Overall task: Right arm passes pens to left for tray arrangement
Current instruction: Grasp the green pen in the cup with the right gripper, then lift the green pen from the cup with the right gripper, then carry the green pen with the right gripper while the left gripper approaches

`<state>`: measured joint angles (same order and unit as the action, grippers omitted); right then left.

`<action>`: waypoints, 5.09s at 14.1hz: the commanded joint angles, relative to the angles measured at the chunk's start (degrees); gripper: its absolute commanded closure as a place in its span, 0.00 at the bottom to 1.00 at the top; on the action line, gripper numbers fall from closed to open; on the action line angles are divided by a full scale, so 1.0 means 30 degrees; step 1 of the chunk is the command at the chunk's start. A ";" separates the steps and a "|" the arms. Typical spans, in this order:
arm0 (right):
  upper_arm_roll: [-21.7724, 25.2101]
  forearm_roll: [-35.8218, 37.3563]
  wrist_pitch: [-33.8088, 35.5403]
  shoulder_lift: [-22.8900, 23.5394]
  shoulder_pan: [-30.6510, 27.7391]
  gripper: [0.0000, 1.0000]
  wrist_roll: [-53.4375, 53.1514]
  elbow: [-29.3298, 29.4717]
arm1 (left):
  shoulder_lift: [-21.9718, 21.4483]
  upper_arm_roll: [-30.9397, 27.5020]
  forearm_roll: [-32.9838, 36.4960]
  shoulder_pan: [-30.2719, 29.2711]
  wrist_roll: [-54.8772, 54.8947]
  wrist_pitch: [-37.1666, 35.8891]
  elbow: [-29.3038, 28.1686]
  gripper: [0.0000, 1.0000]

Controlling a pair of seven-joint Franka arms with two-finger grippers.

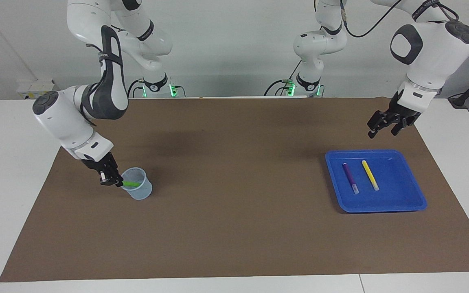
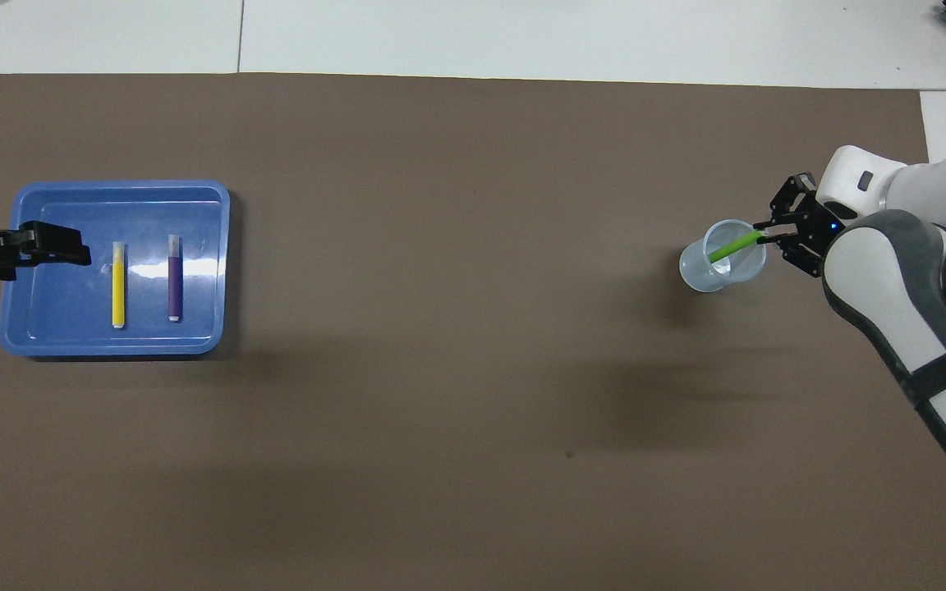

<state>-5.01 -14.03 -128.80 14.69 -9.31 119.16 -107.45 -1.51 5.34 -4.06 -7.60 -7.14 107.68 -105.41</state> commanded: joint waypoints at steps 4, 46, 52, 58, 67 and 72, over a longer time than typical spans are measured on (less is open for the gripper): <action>-0.0118 0.0223 -0.0193 -0.0150 -0.0265 1.00 0.0767 -0.0130 | -0.0228 -0.0109 -0.0775 0.0396 -0.3066 -0.0794 0.0096 0.03; -0.1113 0.6053 0.8621 -0.4955 -0.0090 1.00 -1.8263 0.3590 | -0.0843 0.0271 -1.1653 0.0777 -2.1234 -0.5514 0.0448 0.05; -0.1846 0.5059 1.1055 -0.5482 -0.0061 1.00 -2.5179 0.3737 | -0.0785 0.0300 -1.1946 0.1858 -2.2725 -0.3409 0.0360 0.05; -0.2606 0.3126 1.2521 -0.5628 -0.0090 1.00 -2.8585 0.3825 | -0.0697 0.0300 -1.3030 0.3002 -2.4484 -0.0742 0.0008 0.09; -0.6417 -0.0418 1.2172 -0.5893 -0.0090 1.00 -4.1354 0.3854 | -0.0638 0.0330 -1.3352 0.4554 -2.6300 0.1369 -0.0283 0.10; -0.6620 -0.1828 1.0857 -0.5776 0.0113 1.00 -4.2916 0.3854 | -0.0522 0.0300 -1.4085 0.8033 -2.9340 0.5196 -0.0519 0.13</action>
<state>-24.00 -17.86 -94.21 -2.60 -8.67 -8.58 -95.83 -2.80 7.06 -45.11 10.81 -90.28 116.78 -105.77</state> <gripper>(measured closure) 0.824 0.123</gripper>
